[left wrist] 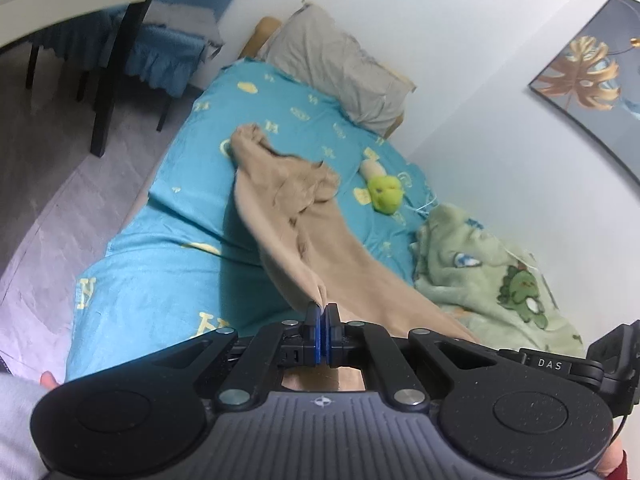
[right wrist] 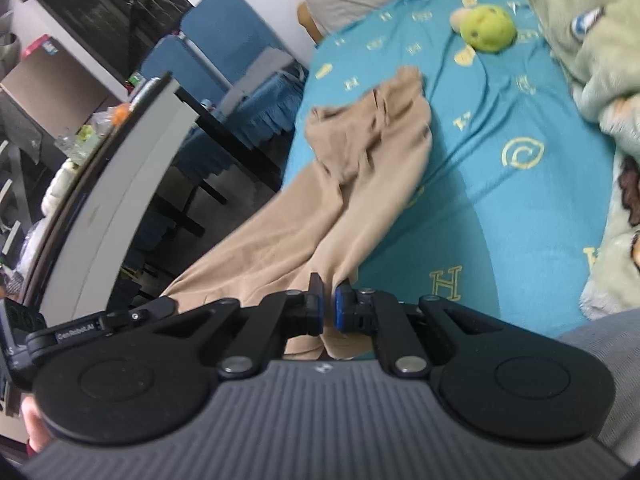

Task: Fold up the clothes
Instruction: 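Grasp the hem end with both tools and fold it toward the collar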

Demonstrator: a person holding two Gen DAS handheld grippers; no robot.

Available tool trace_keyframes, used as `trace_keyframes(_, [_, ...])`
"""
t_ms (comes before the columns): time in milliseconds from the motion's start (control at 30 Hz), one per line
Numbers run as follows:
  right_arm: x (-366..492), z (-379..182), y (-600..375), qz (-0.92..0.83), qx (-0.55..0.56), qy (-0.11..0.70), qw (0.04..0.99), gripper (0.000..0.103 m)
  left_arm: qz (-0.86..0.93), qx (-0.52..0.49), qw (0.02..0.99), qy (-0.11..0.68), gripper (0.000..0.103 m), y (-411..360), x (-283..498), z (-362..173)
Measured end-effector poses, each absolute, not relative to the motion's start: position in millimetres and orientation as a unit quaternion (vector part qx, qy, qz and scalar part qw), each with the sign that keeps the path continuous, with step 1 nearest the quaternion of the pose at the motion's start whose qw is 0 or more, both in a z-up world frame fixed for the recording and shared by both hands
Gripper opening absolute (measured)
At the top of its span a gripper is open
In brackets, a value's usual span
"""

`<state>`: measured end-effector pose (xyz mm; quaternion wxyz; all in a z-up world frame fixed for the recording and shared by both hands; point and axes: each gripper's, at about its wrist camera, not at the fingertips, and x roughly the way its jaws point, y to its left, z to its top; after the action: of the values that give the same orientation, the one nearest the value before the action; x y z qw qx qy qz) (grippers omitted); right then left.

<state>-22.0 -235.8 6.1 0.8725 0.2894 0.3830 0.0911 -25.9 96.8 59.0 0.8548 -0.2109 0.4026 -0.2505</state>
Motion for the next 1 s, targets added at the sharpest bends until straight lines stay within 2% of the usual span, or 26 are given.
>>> trace_keyframes(167, [-49.0, 13.7, -242.3, 0.105, 0.288, 0.373, 0.876, 0.009, -0.273, -0.212, 0.848, 0.402, 0.001, 91.6, -49.4, 63.2])
trace_keyframes(333, [-33.3, -1.4, -251.1, 0.088, 0.309, 0.377, 0.869, 0.009, -0.255, -0.211, 0.850, 0.409, 0.001, 79.7, -19.0, 41.9])
trace_keyframes(667, [89.2, -35.8, -276.3, 0.037, 0.311, 0.353, 0.882, 0.009, -0.208, -0.196, 0.886, 0.365, 0.002, 65.1, 112.1, 23.1])
trace_keyframes(1000, [197.1, -114.6, -287.9, 0.006, 0.269, 0.345, 0.899, 0.009, -0.168, -0.099, 0.923, 0.331, 0.002, 29.5, 219.6, -60.3])
